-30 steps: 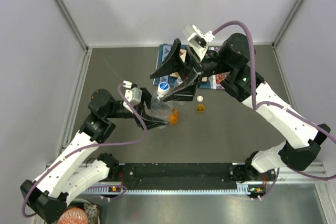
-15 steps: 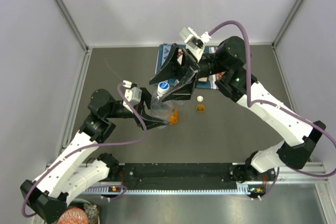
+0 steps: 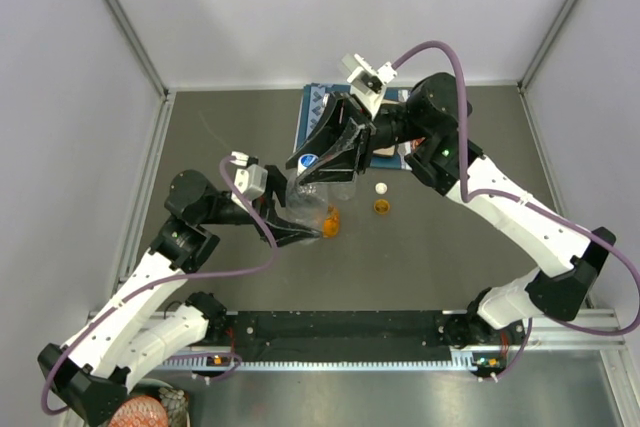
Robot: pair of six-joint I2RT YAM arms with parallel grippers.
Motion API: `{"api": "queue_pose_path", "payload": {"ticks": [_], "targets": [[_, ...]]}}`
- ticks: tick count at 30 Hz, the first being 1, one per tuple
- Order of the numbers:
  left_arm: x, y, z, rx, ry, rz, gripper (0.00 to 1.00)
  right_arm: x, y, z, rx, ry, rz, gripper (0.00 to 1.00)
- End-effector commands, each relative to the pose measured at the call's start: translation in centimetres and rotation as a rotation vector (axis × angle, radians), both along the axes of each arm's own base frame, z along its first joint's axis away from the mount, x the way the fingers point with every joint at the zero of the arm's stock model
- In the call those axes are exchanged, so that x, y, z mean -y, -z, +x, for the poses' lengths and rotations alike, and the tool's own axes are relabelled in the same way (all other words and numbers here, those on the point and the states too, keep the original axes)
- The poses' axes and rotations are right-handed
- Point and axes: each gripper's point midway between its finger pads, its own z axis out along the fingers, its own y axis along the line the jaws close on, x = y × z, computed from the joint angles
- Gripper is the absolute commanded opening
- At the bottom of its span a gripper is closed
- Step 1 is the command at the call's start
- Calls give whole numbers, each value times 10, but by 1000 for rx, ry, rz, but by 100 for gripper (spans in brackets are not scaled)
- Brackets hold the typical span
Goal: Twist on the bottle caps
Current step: Screw the bottle cap onto the plastic bottle.
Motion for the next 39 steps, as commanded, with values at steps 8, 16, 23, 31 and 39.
{"api": "queue_pose_path", "payload": {"ticks": [8,16,23,31,39], "targets": [[-6,-24,26,104,-185,-55,0,5,-3,13,17,108,16,0],[-32,-20,92,199,-579,-14,0,-3,45,88,-47,537,-181,0],[-61,-19,125,200,-828,1,0,1,72,134,-95,817,-259,0],[-89,-22,143,126,-1026,-18,0,-19,101,166,-1,1273,-392,0],[-96,-19,145,72,-1073,-22,0,-40,76,176,-95,1412,-319,0]]}}
